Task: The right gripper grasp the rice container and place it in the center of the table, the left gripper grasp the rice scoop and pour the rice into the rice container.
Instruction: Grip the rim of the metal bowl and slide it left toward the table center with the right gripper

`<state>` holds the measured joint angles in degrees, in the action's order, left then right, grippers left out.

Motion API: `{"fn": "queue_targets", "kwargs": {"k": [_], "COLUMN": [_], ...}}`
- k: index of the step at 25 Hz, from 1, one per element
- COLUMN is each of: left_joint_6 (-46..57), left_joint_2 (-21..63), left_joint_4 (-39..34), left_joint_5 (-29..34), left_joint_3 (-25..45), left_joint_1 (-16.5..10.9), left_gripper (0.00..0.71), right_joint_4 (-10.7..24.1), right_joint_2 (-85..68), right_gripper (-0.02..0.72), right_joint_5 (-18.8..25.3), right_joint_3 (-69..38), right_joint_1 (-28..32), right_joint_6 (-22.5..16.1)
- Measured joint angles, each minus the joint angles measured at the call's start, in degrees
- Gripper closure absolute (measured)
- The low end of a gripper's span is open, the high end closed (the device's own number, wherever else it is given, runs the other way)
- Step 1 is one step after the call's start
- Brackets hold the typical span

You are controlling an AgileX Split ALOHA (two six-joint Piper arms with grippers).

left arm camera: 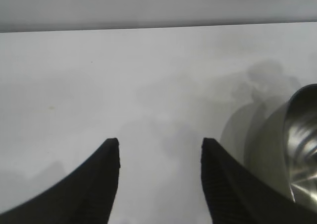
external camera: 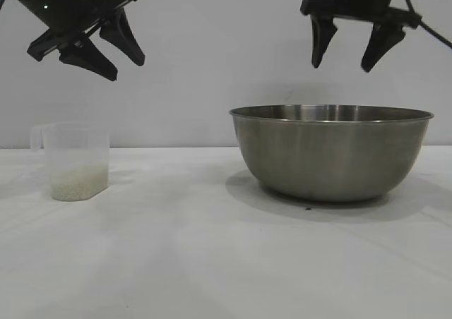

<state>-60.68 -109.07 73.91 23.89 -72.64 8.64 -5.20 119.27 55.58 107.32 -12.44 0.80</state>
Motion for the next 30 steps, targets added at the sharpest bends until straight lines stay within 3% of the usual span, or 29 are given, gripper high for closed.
{"fn": "queue_targets", "kwargs": {"k": [5, 7, 15, 29, 30], "left_joint_6": [0.0, 0.0, 0.0, 0.0, 0.0], "left_joint_2": [0.0, 0.0, 0.0, 0.0, 0.0], "left_joint_4": [0.0, 0.0, 0.0, 0.0, 0.0], "left_joint_5": [0.0, 0.0, 0.0, 0.0, 0.0], "left_joint_3": [0.0, 0.0, 0.0, 0.0, 0.0], "left_joint_1": [0.0, 0.0, 0.0, 0.0, 0.0], "left_gripper": [0.385, 0.385, 0.385, 0.385, 0.385], "right_joint_4": [0.63, 0.72, 0.41, -0.14, 0.14], "right_joint_2": [-1.67, -1.67, -1.91, -1.91, -1.8], "right_gripper": [0.134, 0.134, 0.134, 0.134, 0.175], "right_joint_5": [12.21, 14.43, 15.19, 14.98, 14.98], "right_joint_3": [0.12, 0.12, -0.53, -13.06, -13.05], "right_joint_1": [0.0, 0.0, 0.0, 0.0, 0.0], "right_joint_6": [0.0, 0.0, -1.39, -1.43, -1.43]}}
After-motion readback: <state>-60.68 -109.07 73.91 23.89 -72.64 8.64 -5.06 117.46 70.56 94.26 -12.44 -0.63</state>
